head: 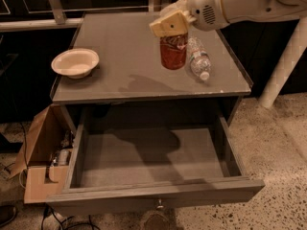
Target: Place coke can into top drawer
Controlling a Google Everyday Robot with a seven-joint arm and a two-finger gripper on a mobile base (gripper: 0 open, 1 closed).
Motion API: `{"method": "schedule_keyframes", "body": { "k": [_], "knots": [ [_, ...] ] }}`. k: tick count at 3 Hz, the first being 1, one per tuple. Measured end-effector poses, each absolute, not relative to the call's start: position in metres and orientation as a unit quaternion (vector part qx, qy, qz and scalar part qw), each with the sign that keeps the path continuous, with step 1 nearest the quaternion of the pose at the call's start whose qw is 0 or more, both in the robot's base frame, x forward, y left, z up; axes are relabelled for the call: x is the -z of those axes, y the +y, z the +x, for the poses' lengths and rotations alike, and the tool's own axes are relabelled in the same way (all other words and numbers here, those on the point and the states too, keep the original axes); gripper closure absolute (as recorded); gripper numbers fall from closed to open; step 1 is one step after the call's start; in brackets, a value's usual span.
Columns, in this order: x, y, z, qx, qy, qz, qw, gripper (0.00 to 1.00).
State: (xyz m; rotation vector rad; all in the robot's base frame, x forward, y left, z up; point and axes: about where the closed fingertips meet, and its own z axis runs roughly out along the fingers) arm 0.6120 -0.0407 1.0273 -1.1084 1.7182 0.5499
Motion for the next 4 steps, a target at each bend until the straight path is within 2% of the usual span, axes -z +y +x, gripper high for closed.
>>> {"method": "schedule_keyframes", "body": {
  "k": [2, 4],
  "knots": [
    [-0.983, -0.073, 0.534, -0.217, 0.76, -0.413, 0.452, 1.0],
    [-0.952, -0.076, 0.52, -0.224, 0.776, -0.398, 0.434, 1.0]
  ]
}}
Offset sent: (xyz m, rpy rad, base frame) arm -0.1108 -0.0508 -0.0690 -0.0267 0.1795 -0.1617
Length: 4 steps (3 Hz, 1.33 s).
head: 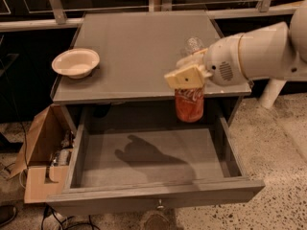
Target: Place coke can into top drawer
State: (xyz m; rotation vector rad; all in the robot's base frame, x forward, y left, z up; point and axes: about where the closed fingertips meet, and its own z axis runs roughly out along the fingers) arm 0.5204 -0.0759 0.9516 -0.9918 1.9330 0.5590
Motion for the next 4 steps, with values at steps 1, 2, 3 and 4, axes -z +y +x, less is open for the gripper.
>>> {"method": "schedule_keyframes", "body": {
  "k": [1, 2, 3, 4],
  "knots": [
    [-0.907, -0.075, 0.502, -0.245, 0.793, -0.383, 0.405, 1.0],
    [-0.903, -0.074, 0.5, -0.246, 0.795, -0.383, 0.401, 1.0],
    [-0.898, -0.071, 0.498, -0.251, 0.798, -0.373, 0.401, 1.0],
    [-0.866, -0.061, 0.503, -0.27, 0.807, -0.334, 0.405, 1.0]
  ]
}}
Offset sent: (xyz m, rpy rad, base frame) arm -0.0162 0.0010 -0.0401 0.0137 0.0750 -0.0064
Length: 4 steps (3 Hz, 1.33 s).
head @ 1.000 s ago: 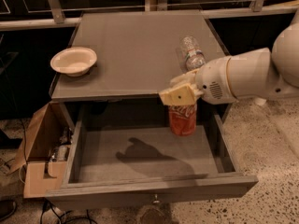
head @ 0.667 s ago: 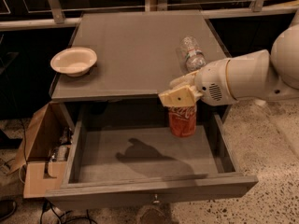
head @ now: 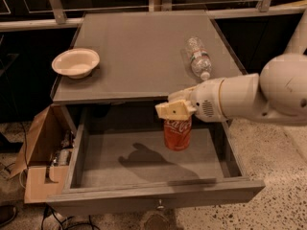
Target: Place coke can into top drawer
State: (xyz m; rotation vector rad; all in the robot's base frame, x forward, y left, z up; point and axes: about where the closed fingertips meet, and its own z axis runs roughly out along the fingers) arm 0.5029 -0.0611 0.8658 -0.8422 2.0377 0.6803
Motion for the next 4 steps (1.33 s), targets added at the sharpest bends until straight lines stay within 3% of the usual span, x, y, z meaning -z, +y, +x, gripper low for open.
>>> {"method": "schedule_keyframes", "body": {
  "k": [1, 4],
  "knots": [
    [-0.829, -0.053, 0.525, -0.265, 0.806, -0.282, 0.448, 1.0],
    [-0.791, -0.052, 0.534, -0.25, 0.819, -0.234, 0.461, 1.0]
  ]
}}
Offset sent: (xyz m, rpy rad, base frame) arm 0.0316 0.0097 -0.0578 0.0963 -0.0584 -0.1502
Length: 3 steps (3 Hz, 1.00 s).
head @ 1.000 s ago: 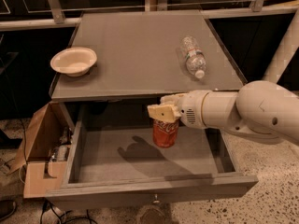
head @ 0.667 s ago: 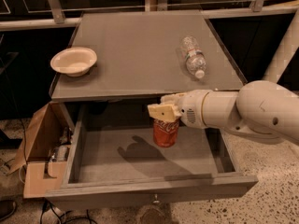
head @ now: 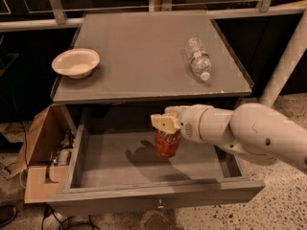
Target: Place coke can into top drawer
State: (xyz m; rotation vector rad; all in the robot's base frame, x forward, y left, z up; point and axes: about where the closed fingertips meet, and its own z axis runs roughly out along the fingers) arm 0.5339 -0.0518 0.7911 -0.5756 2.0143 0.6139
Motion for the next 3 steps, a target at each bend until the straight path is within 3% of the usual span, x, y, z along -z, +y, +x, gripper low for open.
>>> {"method": "schedule_keyframes", "body": {
  "k": [3],
  "knots": [
    [-0.758, -0.054, 0.531, -0.243, 0.833, -0.202, 0.453, 1.0]
  ]
}}
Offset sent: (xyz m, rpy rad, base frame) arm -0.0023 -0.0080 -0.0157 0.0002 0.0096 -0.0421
